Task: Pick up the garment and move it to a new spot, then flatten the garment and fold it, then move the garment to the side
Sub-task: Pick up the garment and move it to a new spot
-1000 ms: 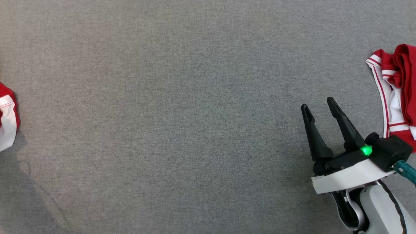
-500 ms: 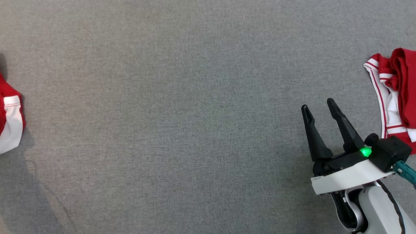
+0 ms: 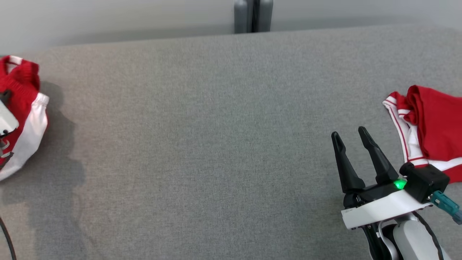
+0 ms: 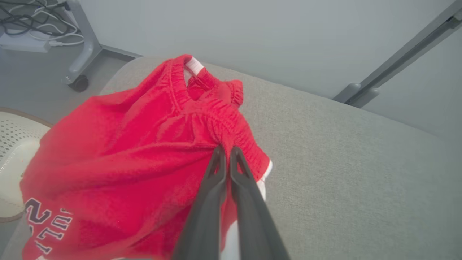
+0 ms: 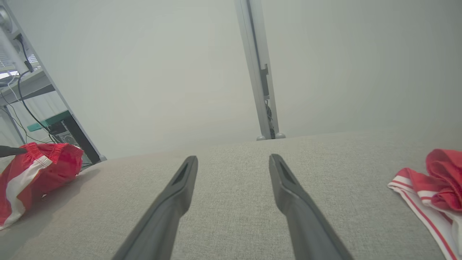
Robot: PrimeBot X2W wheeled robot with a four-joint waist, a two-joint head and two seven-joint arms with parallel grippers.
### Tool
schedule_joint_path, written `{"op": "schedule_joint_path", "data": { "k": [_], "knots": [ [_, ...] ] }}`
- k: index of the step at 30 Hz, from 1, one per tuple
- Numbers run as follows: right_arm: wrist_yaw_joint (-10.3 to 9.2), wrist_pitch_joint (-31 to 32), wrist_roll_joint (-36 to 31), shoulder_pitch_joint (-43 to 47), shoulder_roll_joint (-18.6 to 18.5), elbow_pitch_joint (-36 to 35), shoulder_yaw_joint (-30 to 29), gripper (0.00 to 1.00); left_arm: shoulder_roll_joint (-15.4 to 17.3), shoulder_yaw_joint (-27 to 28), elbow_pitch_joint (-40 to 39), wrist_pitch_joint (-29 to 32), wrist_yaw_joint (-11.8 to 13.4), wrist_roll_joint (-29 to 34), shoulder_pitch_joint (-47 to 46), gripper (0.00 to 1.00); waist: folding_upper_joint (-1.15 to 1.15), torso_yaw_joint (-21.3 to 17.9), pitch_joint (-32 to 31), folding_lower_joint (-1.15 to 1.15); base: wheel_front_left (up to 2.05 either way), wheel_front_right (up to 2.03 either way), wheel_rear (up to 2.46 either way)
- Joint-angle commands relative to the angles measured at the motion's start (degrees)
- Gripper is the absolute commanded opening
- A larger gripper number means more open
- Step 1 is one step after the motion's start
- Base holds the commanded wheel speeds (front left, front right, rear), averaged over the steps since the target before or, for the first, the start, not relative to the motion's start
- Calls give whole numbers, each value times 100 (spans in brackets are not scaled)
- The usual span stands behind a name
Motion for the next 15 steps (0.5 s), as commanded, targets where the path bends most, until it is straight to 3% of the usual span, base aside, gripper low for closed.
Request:
{"op": "schedule_joint_path", "data": {
  "k": [1, 7, 15],
  "knots": [
    [-1, -27, 36, 80, -4, 5, -5, 100, 14, -59, -127, 26, -34, -40, 75, 0, 0, -3, -176, 0, 0, 0, 0],
    [-1, -27, 76, 210, 38, 8, -10, 100, -22, -490, -1001, 149, -30, -284, 257, 0, 0, -109, -457, 0, 0, 0, 0],
    [-1, -27, 40, 328, -14, -84, -247, 100, -352, -915, -2274, 231, -30, -676, 726, 0, 0, -390, -590, 0, 0, 0, 0]
  ]
}}
